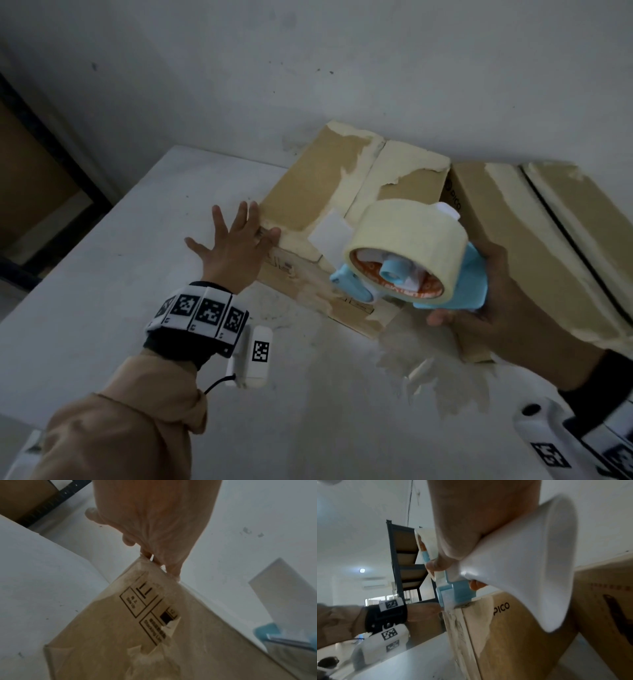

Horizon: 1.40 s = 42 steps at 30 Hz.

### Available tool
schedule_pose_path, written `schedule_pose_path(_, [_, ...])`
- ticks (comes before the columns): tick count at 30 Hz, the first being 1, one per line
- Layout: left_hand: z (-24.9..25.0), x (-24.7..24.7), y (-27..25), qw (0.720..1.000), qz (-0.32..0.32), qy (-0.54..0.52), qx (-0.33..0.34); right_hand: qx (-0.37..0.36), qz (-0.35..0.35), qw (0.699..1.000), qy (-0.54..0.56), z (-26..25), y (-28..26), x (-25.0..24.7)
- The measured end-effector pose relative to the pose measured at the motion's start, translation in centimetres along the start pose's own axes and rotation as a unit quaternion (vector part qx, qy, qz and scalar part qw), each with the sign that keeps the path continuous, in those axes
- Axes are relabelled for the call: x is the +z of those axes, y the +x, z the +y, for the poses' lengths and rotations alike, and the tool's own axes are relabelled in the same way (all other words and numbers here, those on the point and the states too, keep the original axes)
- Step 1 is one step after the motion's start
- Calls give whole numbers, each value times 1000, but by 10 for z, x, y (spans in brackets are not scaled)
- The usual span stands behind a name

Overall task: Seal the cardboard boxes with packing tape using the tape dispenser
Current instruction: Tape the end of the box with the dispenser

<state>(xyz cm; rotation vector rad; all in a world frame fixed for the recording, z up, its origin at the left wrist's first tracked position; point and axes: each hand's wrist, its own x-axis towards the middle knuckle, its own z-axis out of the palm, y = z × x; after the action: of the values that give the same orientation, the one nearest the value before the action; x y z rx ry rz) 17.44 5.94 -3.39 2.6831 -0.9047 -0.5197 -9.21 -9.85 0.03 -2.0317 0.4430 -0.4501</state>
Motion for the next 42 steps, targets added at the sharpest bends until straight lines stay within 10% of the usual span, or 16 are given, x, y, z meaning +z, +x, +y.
schedule_pose_path(17, [46, 26, -25, 959, 34, 169, 224, -36, -4, 999, 14, -10, 9, 7])
schedule_pose_path(42, [32, 21, 2, 976, 6, 116, 184, -15, 3, 1000, -5, 8, -43, -26])
